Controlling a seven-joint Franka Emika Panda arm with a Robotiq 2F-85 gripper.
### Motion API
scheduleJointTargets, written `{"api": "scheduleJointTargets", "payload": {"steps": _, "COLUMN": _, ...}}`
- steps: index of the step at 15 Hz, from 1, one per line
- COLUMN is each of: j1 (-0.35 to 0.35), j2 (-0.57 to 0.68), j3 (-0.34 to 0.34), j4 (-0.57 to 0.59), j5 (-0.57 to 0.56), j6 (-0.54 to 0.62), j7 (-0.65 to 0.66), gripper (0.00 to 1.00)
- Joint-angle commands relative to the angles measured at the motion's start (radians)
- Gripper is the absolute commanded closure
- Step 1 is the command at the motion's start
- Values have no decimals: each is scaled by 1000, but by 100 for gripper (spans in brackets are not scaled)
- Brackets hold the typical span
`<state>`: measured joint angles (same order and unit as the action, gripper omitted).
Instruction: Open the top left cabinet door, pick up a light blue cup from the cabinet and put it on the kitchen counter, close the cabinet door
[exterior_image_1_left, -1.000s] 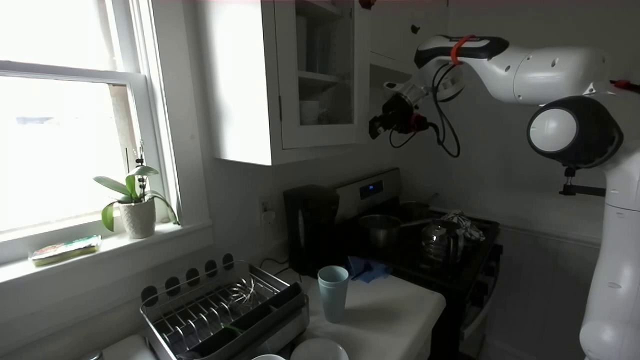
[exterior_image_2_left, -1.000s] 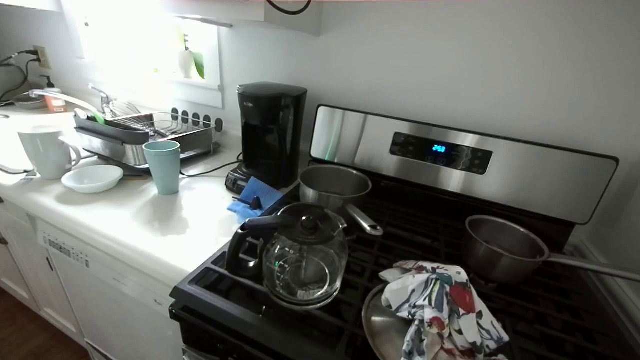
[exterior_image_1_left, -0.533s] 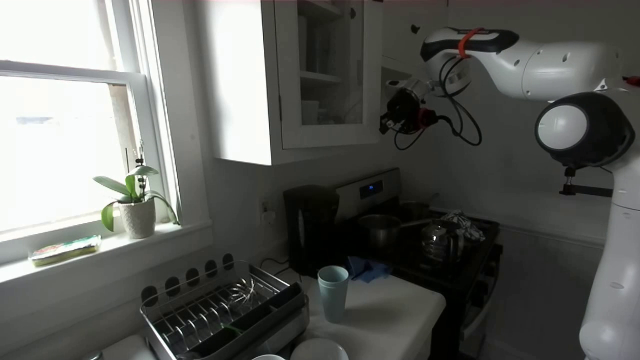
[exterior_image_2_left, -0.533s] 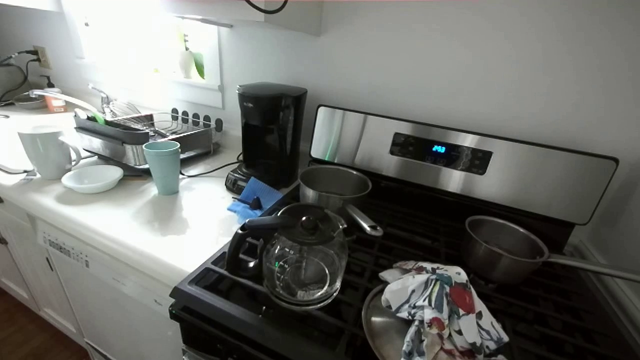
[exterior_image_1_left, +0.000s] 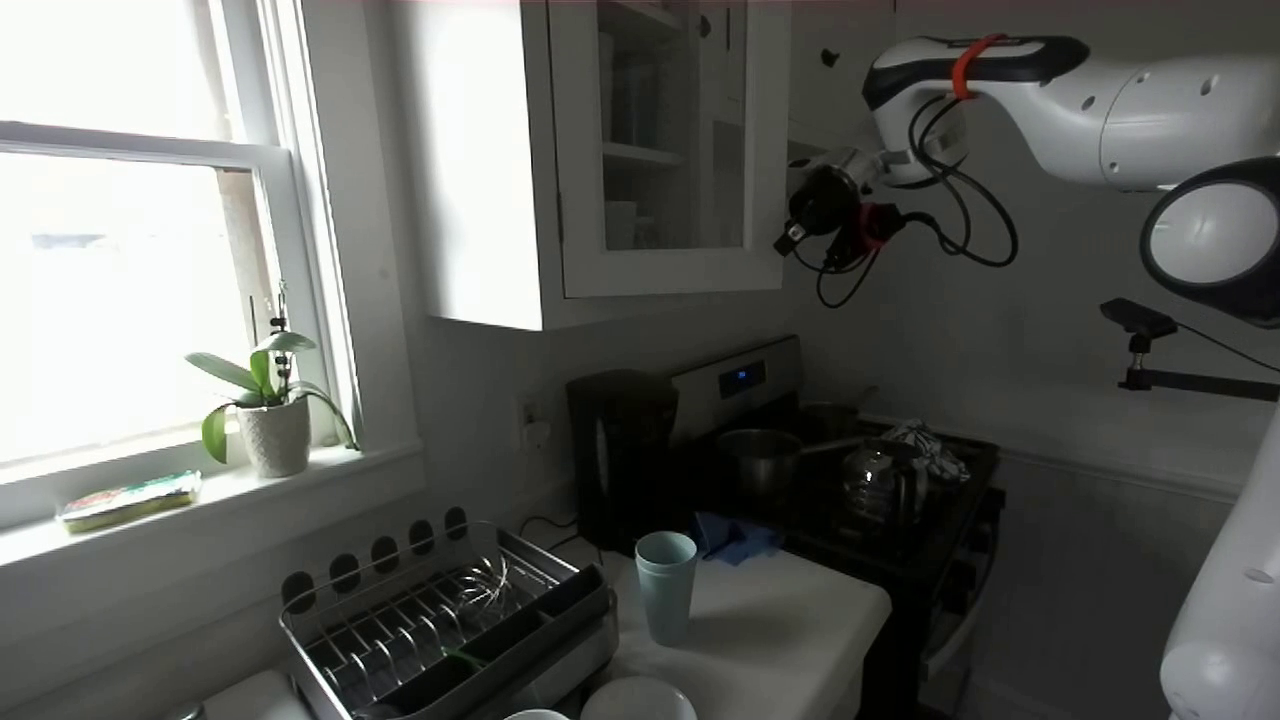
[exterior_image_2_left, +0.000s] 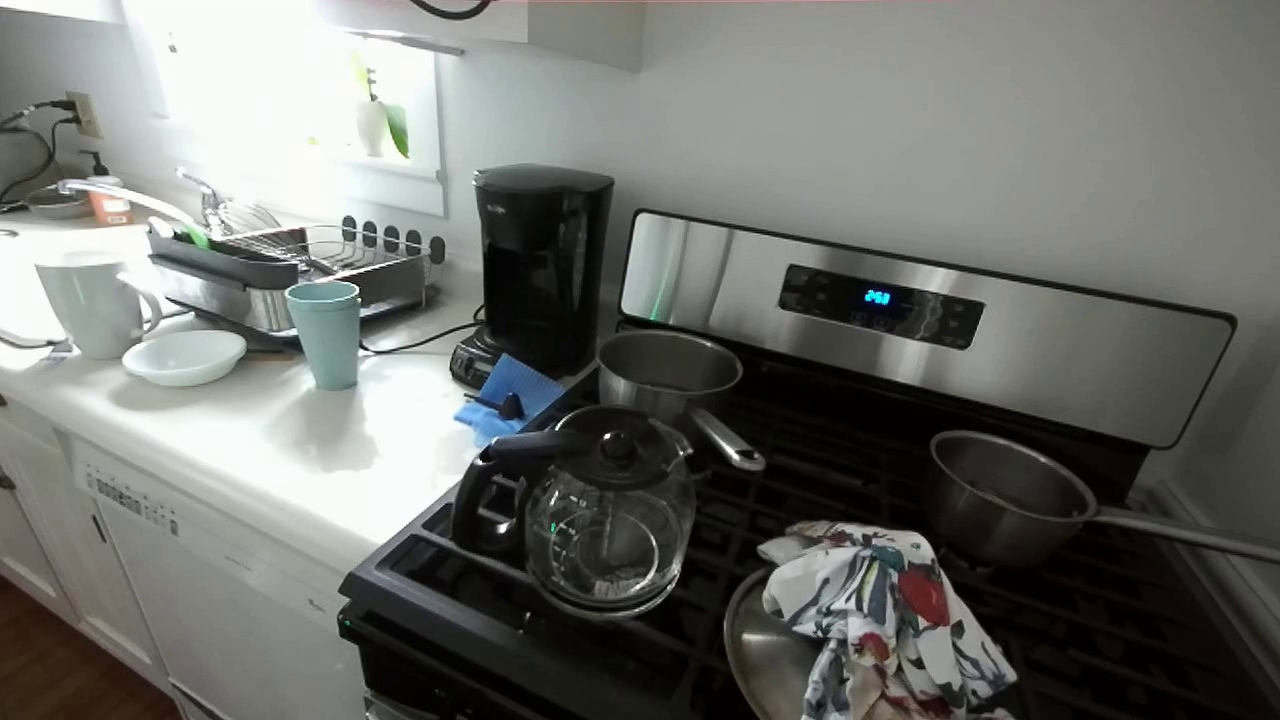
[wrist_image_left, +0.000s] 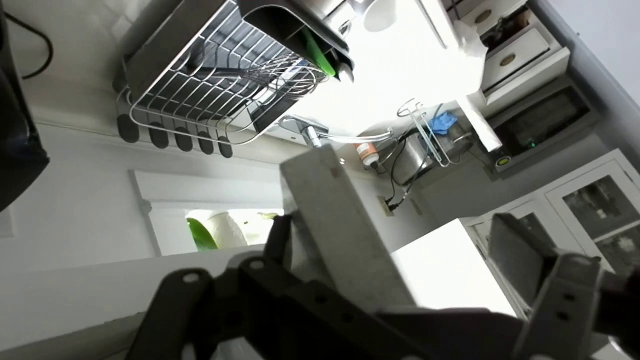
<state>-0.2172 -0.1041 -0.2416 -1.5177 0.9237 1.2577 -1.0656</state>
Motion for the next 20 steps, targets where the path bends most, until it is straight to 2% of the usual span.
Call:
{"api": "scheduleJointTargets", "payload": {"steps": 1, "j1": 23, "j2": -161, "j3": 34, "j4": -194, "j5": -2, "j6": 72, "j7": 120, "gripper": 0}}
{"api": "scheduleJointTargets", "payload": {"steps": 8, "j1": 61, "j2": -309, "j3": 38, "j4": -350, "j5": 61, "j6": -5, "j7": 217, "gripper": 0}}
{"api": "scheduleJointTargets", "payload": {"steps": 15, "j1": 97, "j2": -315, "j3": 38, "j4": -410, "j5": 185, "j6": -127, "j7": 278, "gripper": 0}}
{"api": "scheduleJointTargets", "payload": {"steps": 18, "j1": 73, "j2": -313, "j3": 54, "j4": -394, "j5": 153, "j6": -68, "j7": 279, "gripper": 0}}
{"api": "scheduleJointTargets", "payload": {"steps": 20, "j1": 52, "j2": -319, "j3": 59, "j4": -382, "j5": 138, "j6": 45, "j7": 254, "gripper": 0}}
